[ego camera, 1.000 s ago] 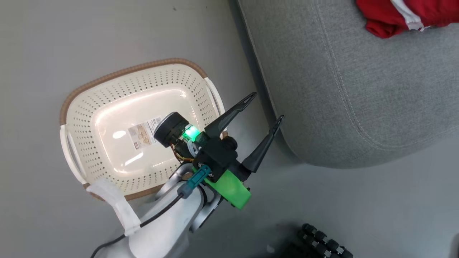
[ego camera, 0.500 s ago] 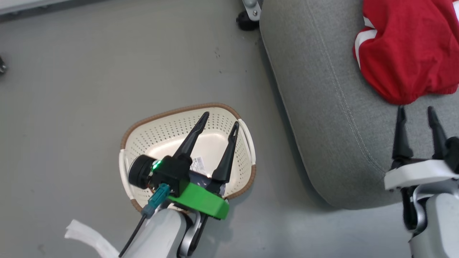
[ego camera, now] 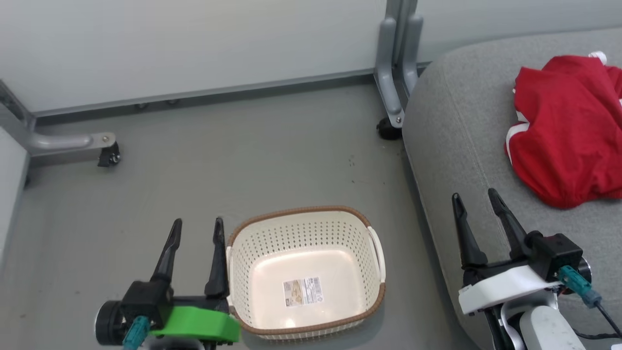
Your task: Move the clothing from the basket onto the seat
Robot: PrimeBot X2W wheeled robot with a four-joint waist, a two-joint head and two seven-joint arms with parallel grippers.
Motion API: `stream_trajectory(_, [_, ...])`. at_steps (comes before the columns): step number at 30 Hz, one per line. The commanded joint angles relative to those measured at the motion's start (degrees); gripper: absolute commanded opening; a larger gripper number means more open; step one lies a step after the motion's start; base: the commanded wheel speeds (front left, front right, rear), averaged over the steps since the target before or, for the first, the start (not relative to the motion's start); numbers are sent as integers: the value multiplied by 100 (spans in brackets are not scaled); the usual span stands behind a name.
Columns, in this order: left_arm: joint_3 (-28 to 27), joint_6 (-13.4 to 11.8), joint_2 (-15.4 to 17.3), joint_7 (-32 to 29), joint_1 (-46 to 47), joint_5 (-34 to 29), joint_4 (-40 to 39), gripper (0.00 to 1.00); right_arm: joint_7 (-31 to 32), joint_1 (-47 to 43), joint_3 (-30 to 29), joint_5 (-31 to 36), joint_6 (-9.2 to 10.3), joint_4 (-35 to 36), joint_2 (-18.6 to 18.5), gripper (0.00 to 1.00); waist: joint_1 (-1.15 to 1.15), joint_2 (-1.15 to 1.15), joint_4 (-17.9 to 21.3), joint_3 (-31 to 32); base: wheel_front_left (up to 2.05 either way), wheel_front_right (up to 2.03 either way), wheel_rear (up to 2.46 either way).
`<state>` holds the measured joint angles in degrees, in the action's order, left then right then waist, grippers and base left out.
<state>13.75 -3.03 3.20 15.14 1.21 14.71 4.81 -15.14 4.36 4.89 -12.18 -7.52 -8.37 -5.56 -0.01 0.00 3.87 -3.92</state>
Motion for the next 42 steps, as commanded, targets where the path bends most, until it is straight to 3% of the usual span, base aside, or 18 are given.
stream_trajectory(1, [-121, 17, 1, -1, -214, -23, -43, 100, -1, -160, 37, -9, 6, 55, 27, 100, 1, 0, -387, 537, 0, 0, 0])
stream_trajectory(9, [-650, 295, -23, 0, -983, -338, -385, 100, -1, -691, 48, 142, 6, 383, 97, 100, 1, 0, -282, 834, 0, 0, 0])
stream_trajectory(19, [-650, 165, -26, -3, -1750, -642, -671, 100, -1, -1233, 82, 166, 6, 526, 187, 100, 1, 0, -86, 929, 0, 0, 0])
stream_trajectory(35, [-581, 211, -27, -3, -1616, -484, -529, 100, -1, -1152, 167, 175, 6, 519, 231, 100, 1, 0, -85, 959, 0, 0, 0])
stream_trajectory(36, [-580, 207, -26, -3, -1619, -496, -523, 0, -1, -1155, 166, 166, 6, 524, 231, 0, 1, 0, -85, 963, 0, 0, 0])
stream_trajectory(42, [-593, 214, -26, -42, -1685, -122, -425, 0, 51, -1202, 152, -168, -1, 385, 250, 0, 1, 0, -93, 947, 0, 0, 0])
